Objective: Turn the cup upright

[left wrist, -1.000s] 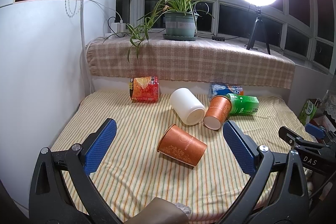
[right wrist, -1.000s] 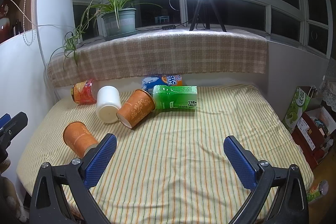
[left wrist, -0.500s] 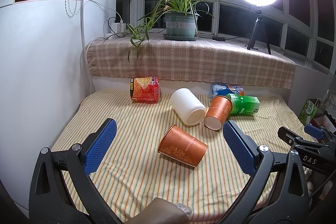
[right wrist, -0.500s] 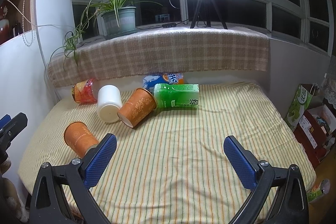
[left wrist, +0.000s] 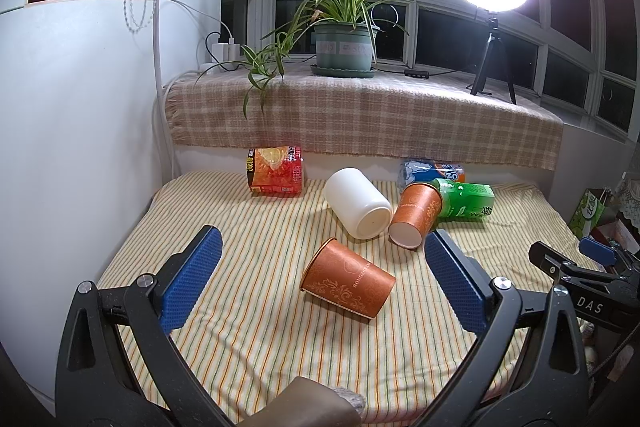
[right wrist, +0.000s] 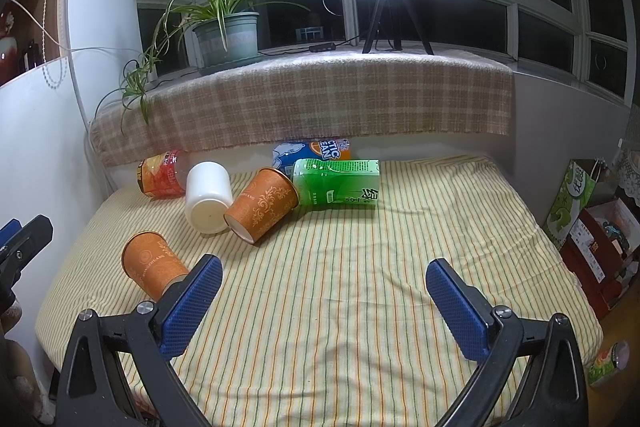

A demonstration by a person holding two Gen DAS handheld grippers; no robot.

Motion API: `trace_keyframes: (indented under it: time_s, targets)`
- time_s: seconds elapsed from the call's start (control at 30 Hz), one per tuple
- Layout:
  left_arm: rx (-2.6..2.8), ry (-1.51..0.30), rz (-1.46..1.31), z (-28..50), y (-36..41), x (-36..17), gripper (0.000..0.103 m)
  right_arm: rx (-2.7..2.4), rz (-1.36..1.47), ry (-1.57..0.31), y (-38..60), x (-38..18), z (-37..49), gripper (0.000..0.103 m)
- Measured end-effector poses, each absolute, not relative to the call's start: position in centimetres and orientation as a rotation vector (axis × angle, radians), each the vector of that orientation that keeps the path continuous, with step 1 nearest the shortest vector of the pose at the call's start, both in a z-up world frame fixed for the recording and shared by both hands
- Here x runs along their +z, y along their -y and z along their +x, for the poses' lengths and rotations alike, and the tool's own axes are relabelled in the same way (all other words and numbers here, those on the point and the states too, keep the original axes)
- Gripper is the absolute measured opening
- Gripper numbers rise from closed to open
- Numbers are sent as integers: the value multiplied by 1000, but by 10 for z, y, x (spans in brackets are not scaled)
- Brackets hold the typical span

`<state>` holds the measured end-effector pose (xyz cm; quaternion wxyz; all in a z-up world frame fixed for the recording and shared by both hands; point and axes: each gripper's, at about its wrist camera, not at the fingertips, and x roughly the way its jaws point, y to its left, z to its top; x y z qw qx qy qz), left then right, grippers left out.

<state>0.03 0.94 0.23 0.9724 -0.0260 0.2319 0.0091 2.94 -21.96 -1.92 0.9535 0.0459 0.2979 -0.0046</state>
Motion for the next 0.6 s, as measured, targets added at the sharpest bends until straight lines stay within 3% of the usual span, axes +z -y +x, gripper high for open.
trace_keyframes:
  time_s: [0.6]
  targets:
    - [19, -468, -52, 0, -12, 3, 103, -8, 102, -615, 220, -23, 30, 103]
